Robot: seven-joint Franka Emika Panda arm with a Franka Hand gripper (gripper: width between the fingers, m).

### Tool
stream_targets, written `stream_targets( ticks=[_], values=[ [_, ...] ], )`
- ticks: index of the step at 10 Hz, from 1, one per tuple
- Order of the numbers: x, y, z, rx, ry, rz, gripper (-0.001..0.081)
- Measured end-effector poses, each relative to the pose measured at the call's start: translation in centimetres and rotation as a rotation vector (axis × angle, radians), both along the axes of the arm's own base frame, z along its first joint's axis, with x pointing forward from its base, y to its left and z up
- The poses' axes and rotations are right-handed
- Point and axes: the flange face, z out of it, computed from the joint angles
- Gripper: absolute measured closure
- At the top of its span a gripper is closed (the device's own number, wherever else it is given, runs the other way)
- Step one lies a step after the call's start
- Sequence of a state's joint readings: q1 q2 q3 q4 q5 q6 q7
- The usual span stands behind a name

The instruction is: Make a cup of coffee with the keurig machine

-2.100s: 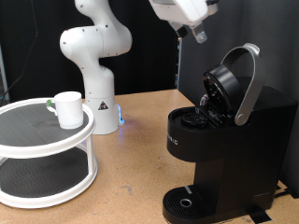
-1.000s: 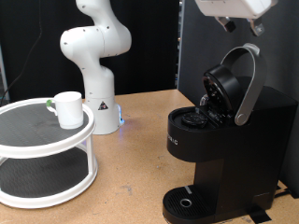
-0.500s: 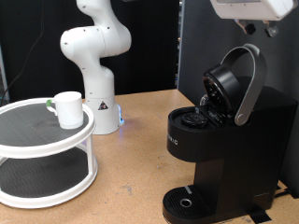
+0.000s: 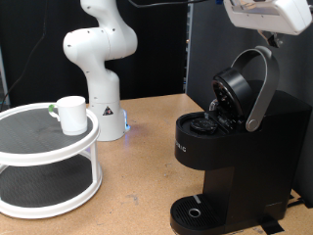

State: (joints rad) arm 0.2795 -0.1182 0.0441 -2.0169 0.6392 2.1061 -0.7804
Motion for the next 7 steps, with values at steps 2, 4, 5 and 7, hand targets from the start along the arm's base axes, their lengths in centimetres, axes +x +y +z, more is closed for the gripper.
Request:
stream_targets(
  ticks=[2, 4, 5, 7],
  values=[
    [0.18, -0.15, -0.57, -0.003, 0.010, -0.003, 0.0787],
    [0.36, -0.42, -0.92, -0.006, 0.016, -0.008, 0.0802],
    [0.42, -0.53, -1.04, -0.008, 0.018, -0.010, 0.0800],
    [0.52, -0.81, -1.07, -0.010, 0.017, -0.013, 0.0800]
  ],
)
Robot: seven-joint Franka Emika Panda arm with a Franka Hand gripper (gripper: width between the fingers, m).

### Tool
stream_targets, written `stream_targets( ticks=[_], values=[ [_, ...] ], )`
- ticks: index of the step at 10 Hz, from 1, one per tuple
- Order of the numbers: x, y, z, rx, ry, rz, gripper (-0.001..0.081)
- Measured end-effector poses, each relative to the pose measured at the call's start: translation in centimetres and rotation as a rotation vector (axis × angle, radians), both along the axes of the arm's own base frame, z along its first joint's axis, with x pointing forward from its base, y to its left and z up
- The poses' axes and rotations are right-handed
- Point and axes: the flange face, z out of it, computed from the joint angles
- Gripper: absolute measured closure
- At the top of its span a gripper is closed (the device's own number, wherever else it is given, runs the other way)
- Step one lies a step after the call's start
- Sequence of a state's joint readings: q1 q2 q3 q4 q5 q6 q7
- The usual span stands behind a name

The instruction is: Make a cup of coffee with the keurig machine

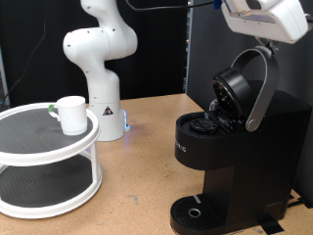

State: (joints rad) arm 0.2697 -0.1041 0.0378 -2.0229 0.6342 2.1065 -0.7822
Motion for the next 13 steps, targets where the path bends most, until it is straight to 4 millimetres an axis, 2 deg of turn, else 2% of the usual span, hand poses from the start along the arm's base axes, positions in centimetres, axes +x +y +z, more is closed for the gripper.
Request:
stream_targets(
  ticks=[3, 8, 13],
  values=[
    [-0.2, -0.5, 0.3, -0.006, 0.005, 0.008, 0.0800],
    [-0.1, -2.8, 0.9, -0.038, 0.040, 0.017, 0.0800],
    [-0.2, -6.5, 1.4, -0.130, 0.050, 0.013, 0.0800]
  ],
)
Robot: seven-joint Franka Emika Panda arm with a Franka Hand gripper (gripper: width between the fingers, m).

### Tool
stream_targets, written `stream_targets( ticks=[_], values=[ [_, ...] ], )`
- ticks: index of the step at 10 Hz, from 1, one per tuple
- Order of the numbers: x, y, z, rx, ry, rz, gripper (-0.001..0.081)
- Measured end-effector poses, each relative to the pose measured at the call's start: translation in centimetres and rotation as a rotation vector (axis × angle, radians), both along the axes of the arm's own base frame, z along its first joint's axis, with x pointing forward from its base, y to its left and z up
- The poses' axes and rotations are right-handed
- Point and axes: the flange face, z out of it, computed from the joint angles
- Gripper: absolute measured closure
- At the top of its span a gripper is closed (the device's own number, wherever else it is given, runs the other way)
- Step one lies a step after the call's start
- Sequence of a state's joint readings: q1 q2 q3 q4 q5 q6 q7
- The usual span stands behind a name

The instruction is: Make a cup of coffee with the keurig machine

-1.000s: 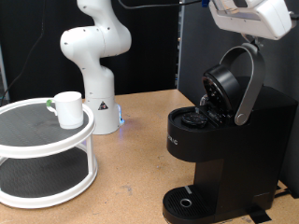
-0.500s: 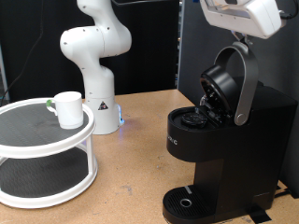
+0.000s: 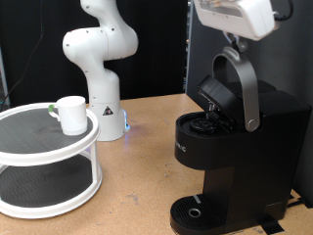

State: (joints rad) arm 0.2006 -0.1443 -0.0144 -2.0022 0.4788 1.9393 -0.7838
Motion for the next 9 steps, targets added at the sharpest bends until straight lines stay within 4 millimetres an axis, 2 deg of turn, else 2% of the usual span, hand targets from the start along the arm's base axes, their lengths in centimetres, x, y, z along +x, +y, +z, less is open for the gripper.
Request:
stream_targets(
  ticks=[5, 9],
  values=[
    [0.3, -3.7, -1.1, -0.061, 0.010, -0.026, 0.0800],
    [0.1, -6.9, -3.7, -0.099, 0.013, -0.007, 0.0800]
  ],
)
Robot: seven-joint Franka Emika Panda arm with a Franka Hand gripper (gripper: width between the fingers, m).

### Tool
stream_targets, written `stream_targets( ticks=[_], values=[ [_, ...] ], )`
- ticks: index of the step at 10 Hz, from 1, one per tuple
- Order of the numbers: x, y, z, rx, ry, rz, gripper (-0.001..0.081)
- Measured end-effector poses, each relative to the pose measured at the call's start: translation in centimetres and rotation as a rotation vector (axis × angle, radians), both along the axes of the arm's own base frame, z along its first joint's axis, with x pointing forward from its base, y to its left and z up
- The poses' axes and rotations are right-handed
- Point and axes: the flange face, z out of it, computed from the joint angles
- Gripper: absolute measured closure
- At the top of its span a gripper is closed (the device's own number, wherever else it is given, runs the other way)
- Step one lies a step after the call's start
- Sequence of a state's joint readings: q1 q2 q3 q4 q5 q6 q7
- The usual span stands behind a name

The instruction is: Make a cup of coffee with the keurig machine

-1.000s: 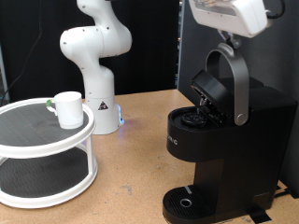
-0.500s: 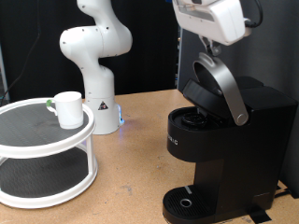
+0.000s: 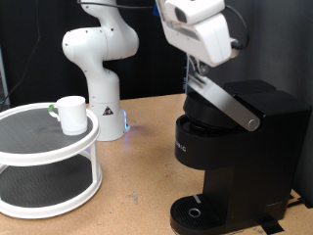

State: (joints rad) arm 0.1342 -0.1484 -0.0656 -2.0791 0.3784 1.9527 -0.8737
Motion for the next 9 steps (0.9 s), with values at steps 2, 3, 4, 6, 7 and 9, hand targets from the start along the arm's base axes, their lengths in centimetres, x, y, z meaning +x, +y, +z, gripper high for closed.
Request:
stream_targets(
  ticks=[2, 3, 4, 6, 7, 9],
  values=[
    [-0.2, -1.3, -1.9, -0.008, -0.003, 0.006, 0.0800],
    [-0.5, -1.6, -3.2, -0.011, 0.008, 0.011, 0.0800],
    [-0.8, -1.4, -4.7, -0.015, 0.019, 0.018, 0.0800],
    [-1.2, -0.4, -6.9, -0.025, 0.016, 0.020, 0.0800],
    [-1.3, -0.2, -7.4, -0.028, 0.007, 0.018, 0.0800],
    [-1.4, -0.2, -7.4, -0.028, 0.002, 0.015, 0.0800]
  ],
)
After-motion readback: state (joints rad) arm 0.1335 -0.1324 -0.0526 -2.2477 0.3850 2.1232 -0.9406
